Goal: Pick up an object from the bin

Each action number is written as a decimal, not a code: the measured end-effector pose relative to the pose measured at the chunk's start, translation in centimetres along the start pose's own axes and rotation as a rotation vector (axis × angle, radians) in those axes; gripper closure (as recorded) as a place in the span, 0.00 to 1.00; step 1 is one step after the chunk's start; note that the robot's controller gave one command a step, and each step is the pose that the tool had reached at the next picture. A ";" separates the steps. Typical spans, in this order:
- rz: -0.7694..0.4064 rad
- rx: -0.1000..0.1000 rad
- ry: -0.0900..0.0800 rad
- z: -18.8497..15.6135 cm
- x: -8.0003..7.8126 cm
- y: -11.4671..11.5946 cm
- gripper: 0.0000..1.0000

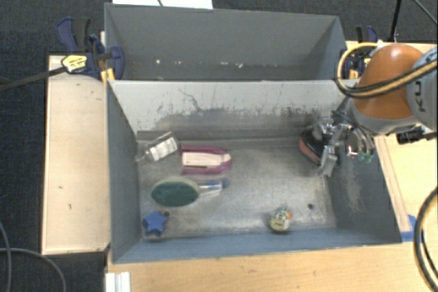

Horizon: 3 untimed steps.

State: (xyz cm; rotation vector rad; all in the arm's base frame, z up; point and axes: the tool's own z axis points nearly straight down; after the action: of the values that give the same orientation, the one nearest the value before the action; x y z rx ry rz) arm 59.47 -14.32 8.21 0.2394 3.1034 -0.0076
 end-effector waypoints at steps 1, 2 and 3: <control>0.087 -0.001 -0.007 -0.2 1.3 0.2 1.00; -0.568 0.000 -0.023 -0.2 0.8 -0.3 1.00; -0.537 -0.007 0.003 -0.5 -0.1 -0.3 1.00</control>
Offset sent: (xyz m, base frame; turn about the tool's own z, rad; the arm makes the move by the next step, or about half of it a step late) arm -0.0225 0.0063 -0.0107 0.0866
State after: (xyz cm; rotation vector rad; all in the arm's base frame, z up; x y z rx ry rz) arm 59.50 -14.62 8.76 -0.5930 3.0606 -0.0089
